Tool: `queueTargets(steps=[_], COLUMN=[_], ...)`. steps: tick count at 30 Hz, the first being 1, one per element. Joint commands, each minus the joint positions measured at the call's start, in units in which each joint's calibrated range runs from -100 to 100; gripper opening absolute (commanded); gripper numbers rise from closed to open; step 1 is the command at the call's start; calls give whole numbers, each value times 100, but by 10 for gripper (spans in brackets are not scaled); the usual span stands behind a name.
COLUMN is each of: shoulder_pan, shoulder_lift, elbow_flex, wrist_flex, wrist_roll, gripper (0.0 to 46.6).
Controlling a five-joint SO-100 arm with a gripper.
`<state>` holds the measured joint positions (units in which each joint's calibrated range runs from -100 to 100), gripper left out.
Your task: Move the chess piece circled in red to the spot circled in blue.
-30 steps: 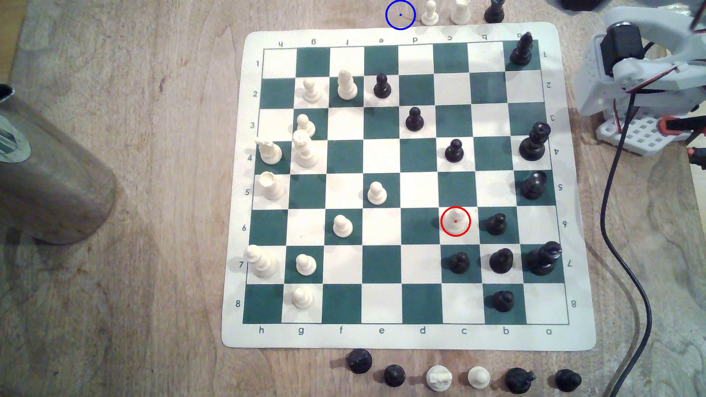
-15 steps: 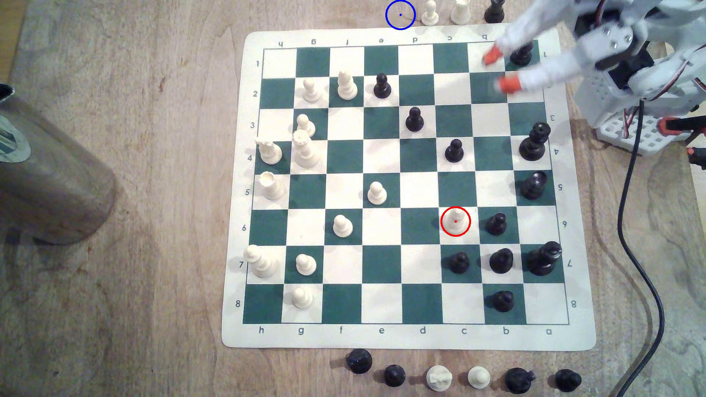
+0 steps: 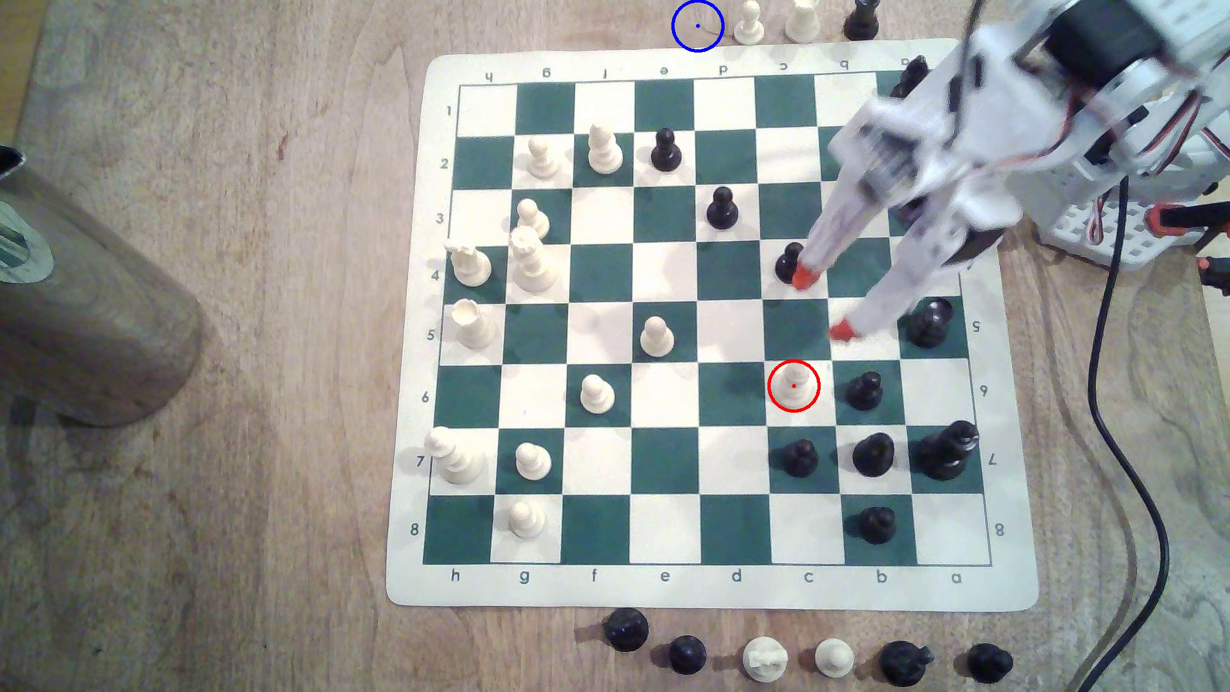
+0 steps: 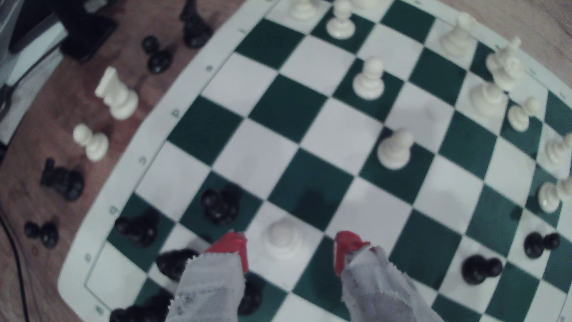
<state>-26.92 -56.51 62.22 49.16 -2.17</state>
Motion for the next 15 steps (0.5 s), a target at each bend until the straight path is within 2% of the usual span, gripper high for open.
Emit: queueTargets(steps=[1, 15], shoulder_pan=[-42, -355], shoulder_lift=[499, 2460], elbow_flex=[-166, -991], wrist_flex=[-215, -764], wrist_roll=[-78, -298], gripper=[179, 154])
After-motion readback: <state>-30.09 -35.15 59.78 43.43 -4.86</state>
